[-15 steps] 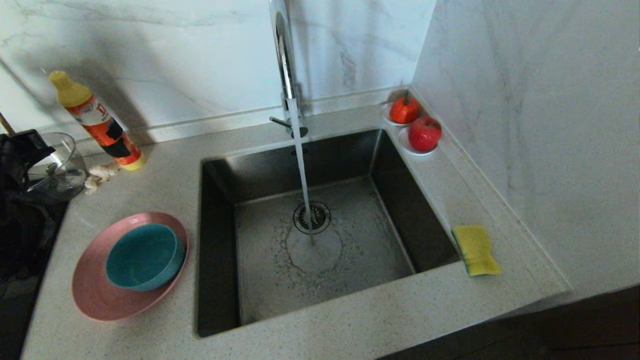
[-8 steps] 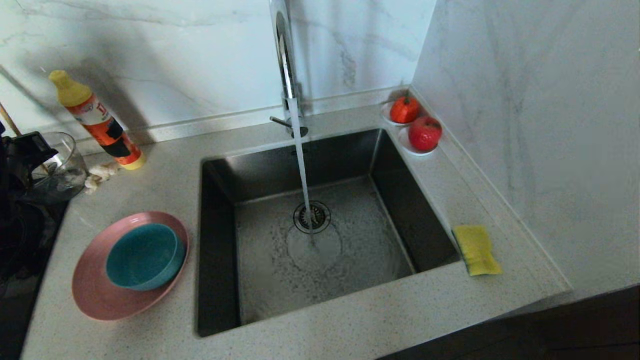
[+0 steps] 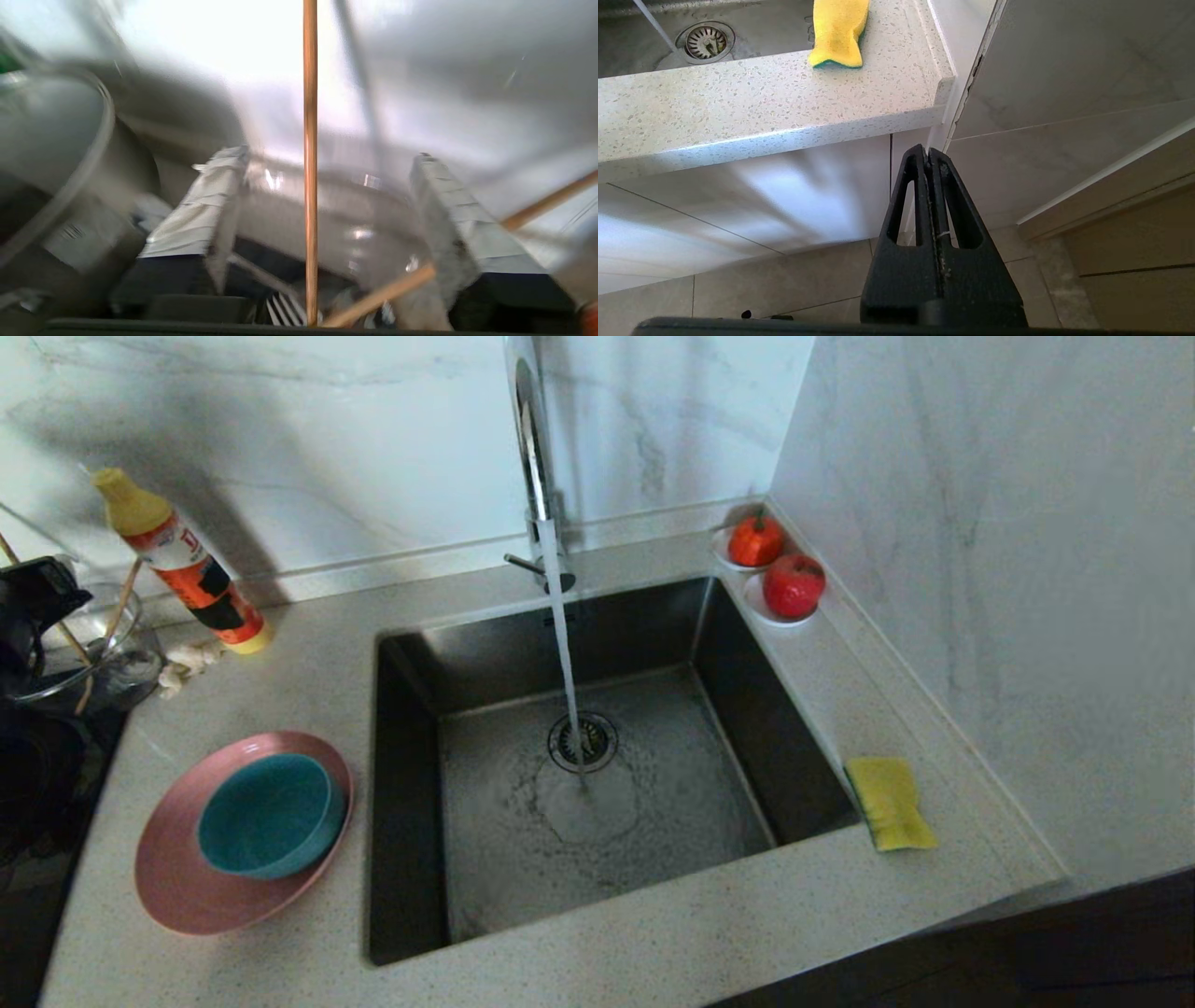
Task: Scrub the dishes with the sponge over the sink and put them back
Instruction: Place the chopsticks on the glass basin, then pick up a bowl and the sponge
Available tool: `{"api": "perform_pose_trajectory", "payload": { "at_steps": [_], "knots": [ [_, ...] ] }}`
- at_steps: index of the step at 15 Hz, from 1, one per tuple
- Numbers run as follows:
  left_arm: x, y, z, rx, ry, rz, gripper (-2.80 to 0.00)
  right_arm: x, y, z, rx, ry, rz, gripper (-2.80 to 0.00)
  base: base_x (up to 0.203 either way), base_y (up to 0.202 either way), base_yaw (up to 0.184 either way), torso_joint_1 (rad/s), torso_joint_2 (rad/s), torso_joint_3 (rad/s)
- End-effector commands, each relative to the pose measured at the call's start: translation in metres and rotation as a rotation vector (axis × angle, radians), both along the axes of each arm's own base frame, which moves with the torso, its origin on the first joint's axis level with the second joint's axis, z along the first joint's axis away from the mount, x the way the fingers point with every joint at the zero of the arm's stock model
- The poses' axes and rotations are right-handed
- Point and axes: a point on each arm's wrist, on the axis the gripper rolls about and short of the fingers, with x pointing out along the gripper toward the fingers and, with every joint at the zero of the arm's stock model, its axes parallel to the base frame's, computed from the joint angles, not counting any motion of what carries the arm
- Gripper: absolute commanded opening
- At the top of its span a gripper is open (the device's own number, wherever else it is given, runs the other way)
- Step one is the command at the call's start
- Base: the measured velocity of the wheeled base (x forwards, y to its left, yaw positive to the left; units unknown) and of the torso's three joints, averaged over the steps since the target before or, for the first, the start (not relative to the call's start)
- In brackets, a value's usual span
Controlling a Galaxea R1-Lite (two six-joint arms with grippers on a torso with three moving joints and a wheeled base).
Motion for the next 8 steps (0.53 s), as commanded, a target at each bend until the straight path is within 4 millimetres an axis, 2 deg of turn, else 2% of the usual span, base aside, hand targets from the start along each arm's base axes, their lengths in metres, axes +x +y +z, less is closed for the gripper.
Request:
{"api": "perform_pose_trajectory", "payload": {
  "at_steps": [1, 4, 8],
  "knots": [
    [-0.02, -0.011, 0.041, 0.01, -0.068, -0.006, 0.0, 0.0, 0.0, 0.0, -0.001, 0.002, 0.0, -2.8, 0.0, 0.0, 0.0, 0.0, 0.0, 0.0],
    [-0.047, -0.026, 0.08, -0.016, -0.101, -0.014, 0.0, 0.0, 0.0, 0.0, 0.0, 0.001, 0.0, -2.8, 0.0, 0.0, 0.0, 0.0, 0.0, 0.0],
    [-0.089, -0.042, 0.114, -0.049, -0.104, -0.003, 0.0, 0.0, 0.0, 0.0, 0.0, 0.0, 0.001, -2.8, 0.0, 0.0, 0.0, 0.0, 0.0, 0.0]
  ]
}}
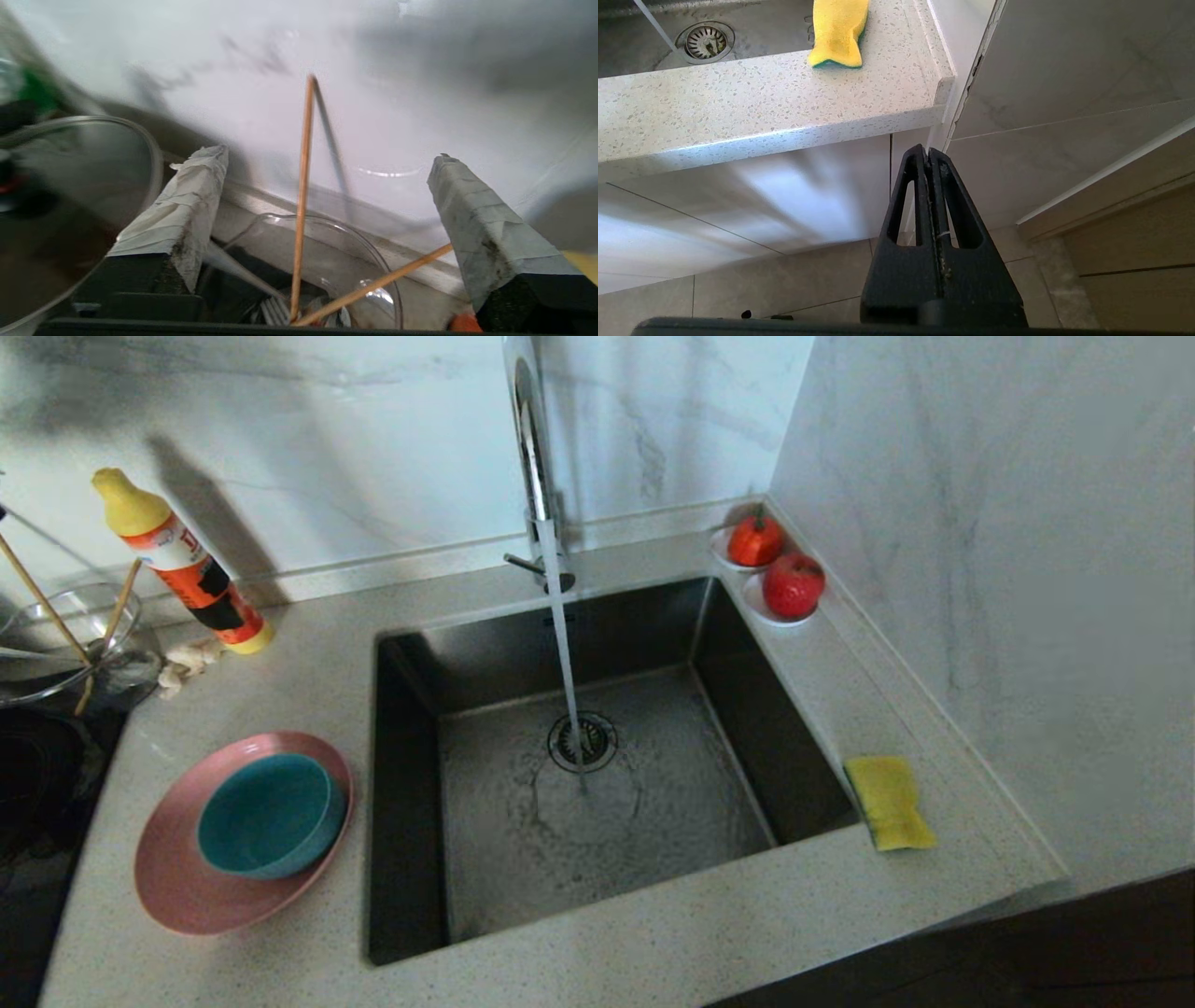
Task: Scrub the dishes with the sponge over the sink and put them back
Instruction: Pick up a bowl and the sponge
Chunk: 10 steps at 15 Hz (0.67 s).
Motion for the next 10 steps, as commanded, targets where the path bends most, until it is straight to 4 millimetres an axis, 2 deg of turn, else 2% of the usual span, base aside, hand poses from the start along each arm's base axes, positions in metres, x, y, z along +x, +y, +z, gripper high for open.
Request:
{"api": "perform_pose_trajectory", "payload": {
  "at_steps": [1, 2, 4, 6, 8, 10],
  "knots": [
    [-0.043, -0.018, 0.037, 0.015, -0.047, 0.013, 0.0, 0.0, 0.0, 0.0, 0.0, 0.0, 0.001, -2.8, 0.0, 0.0, 0.0, 0.0, 0.0, 0.0],
    [-0.057, -0.024, 0.045, 0.007, -0.038, 0.014, -2.8, 0.0, 0.0, 0.0, 0.0, 0.001, 0.001, -2.8, 0.0, 0.0, 0.0, 0.0, 0.0, 0.0],
    [-0.084, -0.041, 0.057, -0.023, 0.002, -0.025, -2.8, 0.0, 0.0, 0.0, 0.0, 0.001, -0.001, -2.8, 0.0, 0.0, 0.0, 0.0, 0.0, 0.0],
    [-0.113, -0.062, 0.066, -0.035, 0.051, -0.159, -2.8, 0.0, 0.0, 0.0, 0.0, 0.002, 0.001, -2.8, 0.0, 0.0, 0.0, 0.0, 0.0, 0.0],
    [-0.148, -0.092, 0.072, -0.054, 0.118, -0.326, -2.8, 0.0, 0.0, 0.0, 0.0, 0.001, 0.0, -2.8, 0.0, 0.0, 0.0, 0.0, 0.0, 0.0],
    [-0.181, -0.125, 0.069, -0.083, 0.205, -0.519, -2.8, 0.0, 0.0, 0.0, 0.0, 0.0, 0.001, -2.8, 0.0, 0.0, 0.0, 0.0, 0.0, 0.0]
  ]
}}
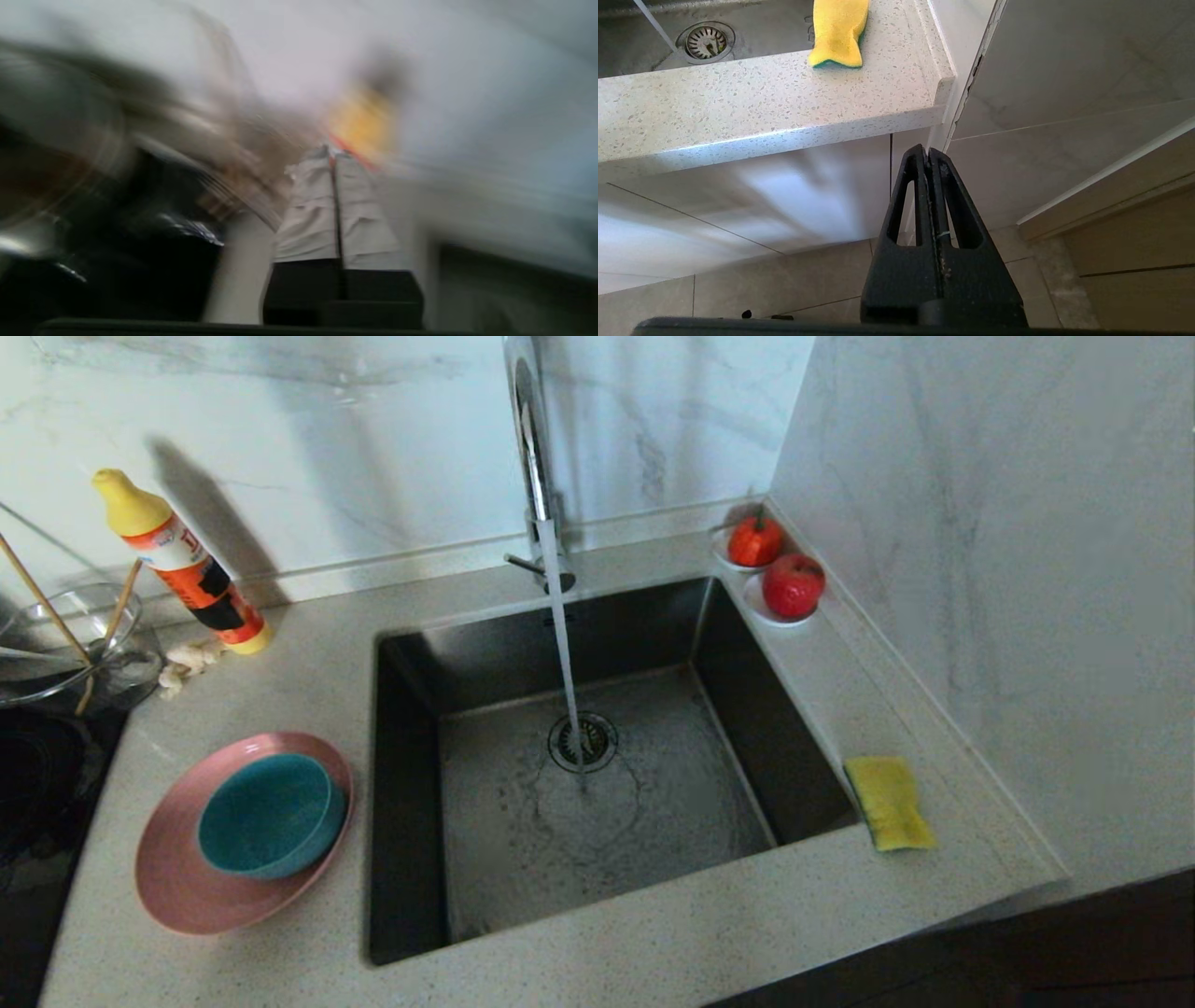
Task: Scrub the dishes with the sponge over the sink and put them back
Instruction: Pick up a bowl and the sponge
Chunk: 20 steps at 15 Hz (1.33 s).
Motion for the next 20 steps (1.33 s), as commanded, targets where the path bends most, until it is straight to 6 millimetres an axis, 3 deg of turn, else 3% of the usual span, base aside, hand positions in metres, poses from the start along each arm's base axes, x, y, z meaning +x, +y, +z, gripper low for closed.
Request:
{"api": "perform_pose_trajectory", "payload": {
  "at_steps": [1, 3, 5, 8, 10, 14, 16, 20],
  "knots": [
    [-0.06, -0.049, 0.002, -0.003, 0.05, -0.213, -2.8, 0.0, 0.0, 0.0, 0.0, 0.001, 0.0, -2.8, 0.0, 0.0, 0.0, 0.0, 0.0, 0.0],
    [-0.09, -0.07, -0.02, 0.016, 0.119, -0.326, -2.8, 0.0, 0.0, 0.0, 0.0, 0.0, -0.001, -2.8, 0.0, 0.0, 0.0, 0.0, 0.0, 0.0],
    [-0.129, -0.084, -0.057, 0.08, 0.161, -0.375, -2.8, 0.0, 0.0, 0.0, 0.0, 0.0, 0.0, -2.8, 0.0, 0.0, 0.0, 0.0, 0.0, 0.0],
    [-0.181, -0.097, -0.127, 0.179, 0.196, -0.498, -2.8, 0.0, 0.0, 0.0, 0.0, 0.002, -0.001, -2.8, 0.0, 0.0, 0.0, 0.0, 0.0, 0.0],
    [-0.204, -0.097, -0.175, 0.221, 0.208, -0.525, -2.8, 0.0, 0.0, 0.0, 0.0, 0.001, -0.002, -2.8, 0.0, 0.0, 0.0, 0.0, 0.0, 0.0],
    [-0.217, -0.094, -0.27, 0.265, 0.172, -0.538, -2.8, 0.0, 0.0, 0.0, 0.0, 0.002, 0.0, -2.8, 0.0, 0.0, 0.0, 0.0, 0.0, 0.0],
    [-0.211, -0.092, -0.31, 0.277, 0.147, -0.498, -2.8, 0.0, 0.0, 0.0, 0.0, 0.0, -0.001, -2.8, 0.0, 0.0, 0.0, 0.0, 0.0, 0.0],
    [-0.207, -0.09, -0.325, 0.223, 0.215, -0.394, -2.8, 0.0, 0.0, 0.0, 0.0, 0.0, 0.0, -2.8, 0.0, 0.0, 0.0, 0.0, 0.0, 0.0]
  ]
}}
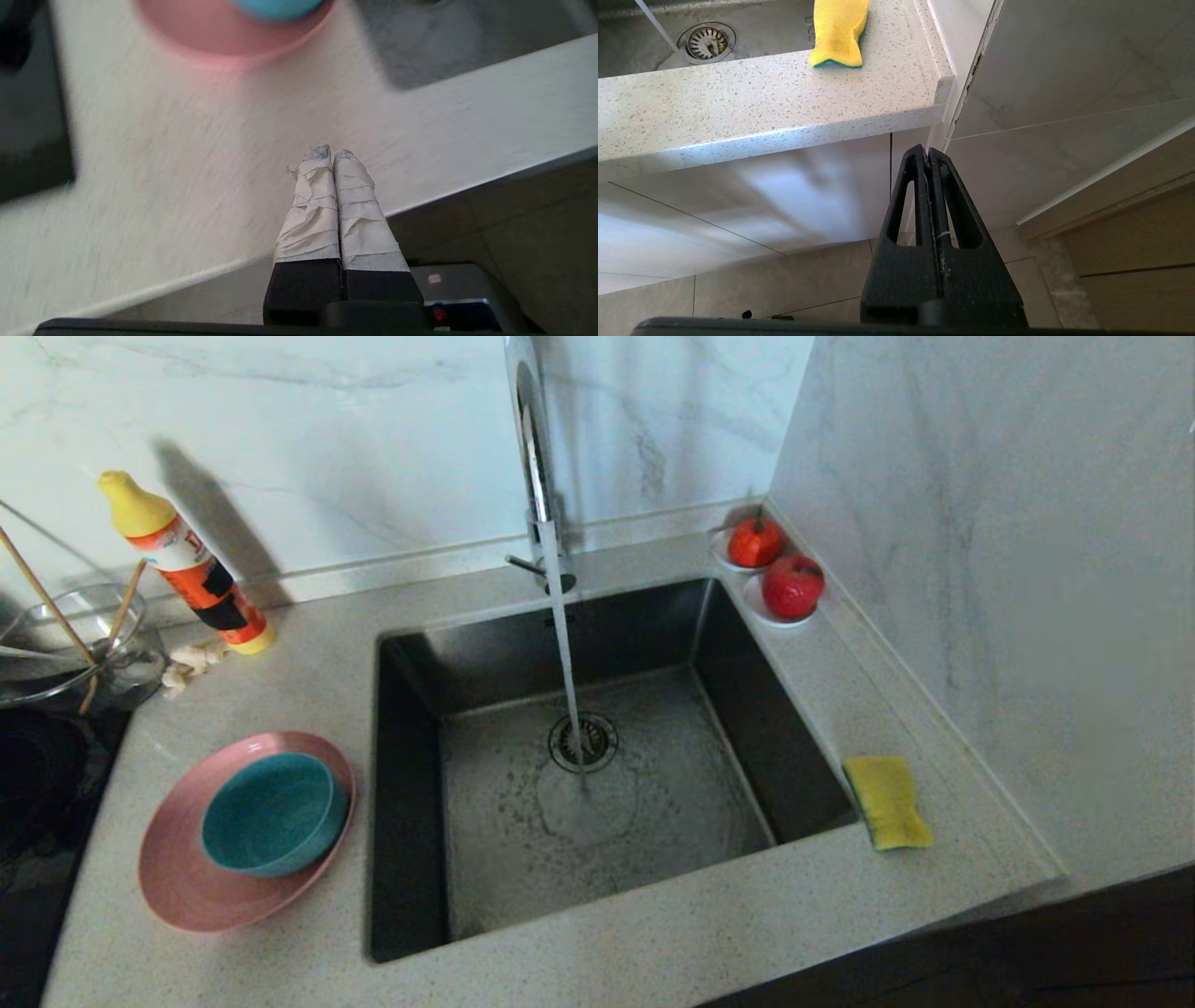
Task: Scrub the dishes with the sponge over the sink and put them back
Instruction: Pick up a bowl and the sponge
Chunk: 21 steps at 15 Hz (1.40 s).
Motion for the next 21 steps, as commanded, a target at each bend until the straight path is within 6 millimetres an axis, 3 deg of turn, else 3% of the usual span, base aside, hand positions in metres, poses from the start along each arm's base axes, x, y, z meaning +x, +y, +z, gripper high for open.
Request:
{"api": "perform_pose_trajectory", "payload": {
  "at_steps": [1, 18, 21],
  "knots": [
    [-0.002, 0.0, -0.006, -0.008, 0.006, 0.009, -2.8, 0.0, 0.0, 0.0, 0.0, 0.002, 0.0, -2.8, 0.0, 0.0, 0.0, 0.0, 0.0, 0.0],
    [-0.002, 0.001, -0.006, -0.027, 0.004, 0.028, -2.8, 0.0, 0.0, 0.0, -0.04, 0.006, -0.004, -2.8, 0.0, 0.0, 0.0, 0.0, 0.0, 0.0],
    [-0.002, 0.001, -0.006, -0.027, 0.004, 0.028, -2.8, -0.008, 0.001, 0.019, -0.078, -0.023, 0.028, -2.8, 0.0, 0.0, 0.0, 0.0, 0.0, 0.0]
  ]
}}
